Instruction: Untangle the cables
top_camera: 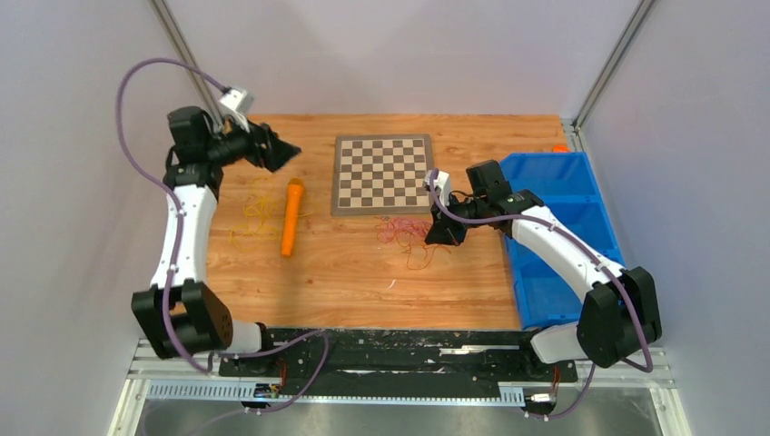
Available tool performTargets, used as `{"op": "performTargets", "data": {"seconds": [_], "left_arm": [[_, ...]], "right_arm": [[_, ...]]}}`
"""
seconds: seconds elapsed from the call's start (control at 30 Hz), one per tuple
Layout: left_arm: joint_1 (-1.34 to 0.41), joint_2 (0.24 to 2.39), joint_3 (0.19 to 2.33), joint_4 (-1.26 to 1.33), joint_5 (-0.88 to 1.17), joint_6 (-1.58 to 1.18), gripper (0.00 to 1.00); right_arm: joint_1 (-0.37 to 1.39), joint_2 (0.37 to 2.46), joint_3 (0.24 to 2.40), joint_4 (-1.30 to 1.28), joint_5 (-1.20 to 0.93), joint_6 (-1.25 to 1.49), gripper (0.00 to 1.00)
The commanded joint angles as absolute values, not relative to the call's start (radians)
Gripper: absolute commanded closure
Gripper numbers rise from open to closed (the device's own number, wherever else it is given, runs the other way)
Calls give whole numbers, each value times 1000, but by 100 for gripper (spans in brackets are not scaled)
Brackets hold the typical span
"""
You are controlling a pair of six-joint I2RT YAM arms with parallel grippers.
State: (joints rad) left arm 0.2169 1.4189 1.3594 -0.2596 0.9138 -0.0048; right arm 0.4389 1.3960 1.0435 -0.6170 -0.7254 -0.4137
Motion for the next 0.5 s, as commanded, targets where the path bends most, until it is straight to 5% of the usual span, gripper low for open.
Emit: {"op": "performTargets", "data": {"seconds": [0.0, 0.3, 0.47], "left_arm": [[44, 1235, 1201, -449, 1128, 255, 3], [-321, 1102, 963, -350, 1041, 283, 9], [-422, 1113, 943, -307, 1005, 268, 24]], "right_arm": [[478, 1359, 1109, -602, -813, -435, 100], [543, 1307, 1120, -600, -863, -458, 97], [601, 1280, 1106, -601, -839, -484, 97]]}}
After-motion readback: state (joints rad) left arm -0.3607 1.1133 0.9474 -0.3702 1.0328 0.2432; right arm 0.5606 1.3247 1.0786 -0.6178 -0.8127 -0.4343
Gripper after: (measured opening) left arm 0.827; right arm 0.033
